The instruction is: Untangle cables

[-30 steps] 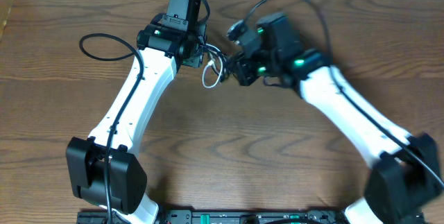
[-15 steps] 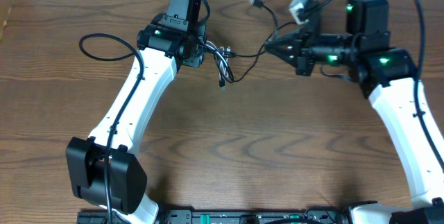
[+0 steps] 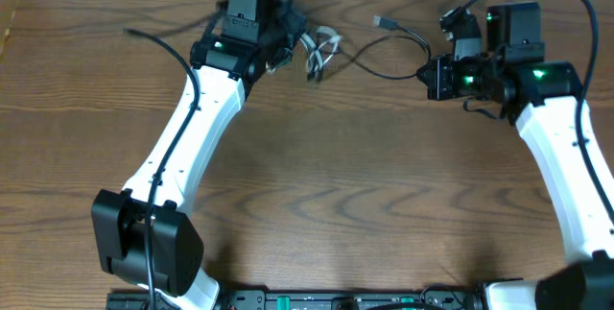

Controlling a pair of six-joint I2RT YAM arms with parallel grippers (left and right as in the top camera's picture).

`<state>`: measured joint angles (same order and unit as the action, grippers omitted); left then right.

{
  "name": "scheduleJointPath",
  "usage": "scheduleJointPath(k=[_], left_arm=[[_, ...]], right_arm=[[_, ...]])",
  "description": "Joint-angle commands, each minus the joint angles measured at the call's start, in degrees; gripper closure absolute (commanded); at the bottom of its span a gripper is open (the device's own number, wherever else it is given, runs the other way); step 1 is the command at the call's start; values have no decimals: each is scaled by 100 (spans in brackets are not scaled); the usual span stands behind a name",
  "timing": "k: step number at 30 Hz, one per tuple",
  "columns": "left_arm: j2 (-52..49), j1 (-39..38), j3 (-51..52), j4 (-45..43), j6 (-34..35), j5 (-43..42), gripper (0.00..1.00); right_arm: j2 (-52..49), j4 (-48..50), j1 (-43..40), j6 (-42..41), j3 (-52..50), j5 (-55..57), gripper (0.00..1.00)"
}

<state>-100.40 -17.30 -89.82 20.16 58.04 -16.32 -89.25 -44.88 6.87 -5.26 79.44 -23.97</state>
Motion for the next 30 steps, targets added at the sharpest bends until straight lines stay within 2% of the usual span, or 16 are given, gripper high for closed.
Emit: scheduleJointPath(k=[1, 9, 16, 17, 19, 21, 24, 30], left_arm=[[81, 24, -98, -393, -2002, -1969, 93], [81, 24, -98, -380, -3600, -3993, 93], [81, 24, -98, -372, -4343, -5167, 93], [81, 24, -98, -352, -4343, -5163, 93], [79, 24, -98, -332, -4341, -5123, 93], [79, 24, -98, -195, -4339, -4824, 93], [79, 24, -98, 179, -4310, -4129, 93], [79, 22, -98, 782, -4094, -3283, 92]], right_arm=[[-332, 103, -28, -275, 42, 306, 99], [-911, 660, -195, -918, 42, 610, 99], [-1279, 1165, -363, -1248, 42, 1200, 99], [-1279, 1213, -396, -1217, 42, 1108, 92], [-1257, 1259, -411, -846, 44, 732, 43], [-1207, 1252, -411, -684, 44, 382, 23], [-1060, 1211, -411, -669, 44, -17, 18], [-785, 1303, -245, -542, 44, -820, 20]])
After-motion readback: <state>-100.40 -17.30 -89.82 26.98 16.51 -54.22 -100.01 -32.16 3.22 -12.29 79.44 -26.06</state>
